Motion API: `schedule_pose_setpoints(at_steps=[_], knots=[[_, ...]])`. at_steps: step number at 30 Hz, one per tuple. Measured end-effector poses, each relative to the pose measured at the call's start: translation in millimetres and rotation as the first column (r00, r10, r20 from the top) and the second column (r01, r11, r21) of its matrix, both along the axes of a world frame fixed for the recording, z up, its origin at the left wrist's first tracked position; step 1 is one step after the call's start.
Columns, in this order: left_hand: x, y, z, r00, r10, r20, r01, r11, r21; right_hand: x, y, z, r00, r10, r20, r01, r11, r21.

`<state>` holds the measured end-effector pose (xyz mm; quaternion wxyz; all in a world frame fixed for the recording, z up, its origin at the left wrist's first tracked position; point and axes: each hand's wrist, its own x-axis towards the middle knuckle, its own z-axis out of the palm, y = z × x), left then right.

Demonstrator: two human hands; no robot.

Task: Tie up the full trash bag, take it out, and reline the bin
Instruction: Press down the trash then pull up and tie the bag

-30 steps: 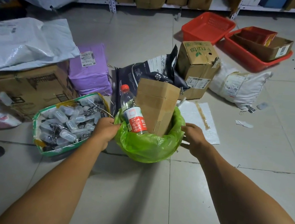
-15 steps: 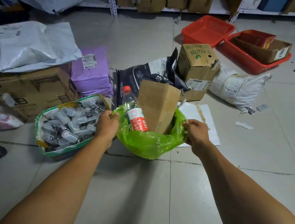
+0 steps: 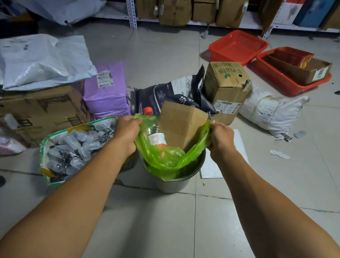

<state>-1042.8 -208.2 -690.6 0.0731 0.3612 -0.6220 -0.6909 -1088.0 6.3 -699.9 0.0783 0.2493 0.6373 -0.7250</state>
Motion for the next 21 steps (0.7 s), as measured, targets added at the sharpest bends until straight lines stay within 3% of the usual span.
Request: schedule_pose_setpoints(at_steps=[3,6,12,18,21], knots=[[-8.4,-8.1,6.0,0.999,0.040,-0.037,-0.047,0.975,-0.217,-5.2,-2.2,6.5,0.989,-0.048,-0.140,0.059,0.996,0.070],[-14.4,-11.9,13.9,0.995,0.054,-0.086,-0.083,0.925,-0.371,-9.9,-1.7,10.0,0.981,-0.056,-0.186,0.071,0.995,0.075],[-29.0,-16.6,25.7,0.994,0.074,-0.079,-0.103,0.870,-0.482,-23.7,-2.4,24.3,0.961,-0.075,-0.266,0.094,0.994,0.061],[-41.3,-21.7,17.7,0.997,0.072,0.036,-0.042,0.848,-0.528,-32.0,-2.3,28.6,0.982,-0.110,-0.152,0.103,0.993,-0.050],[-42.2,-20.4,20.6,0.994,0.042,0.104,0.018,0.853,-0.521,-36.7,-4.3,19.6,0.994,-0.059,-0.093,0.062,0.998,0.027]])
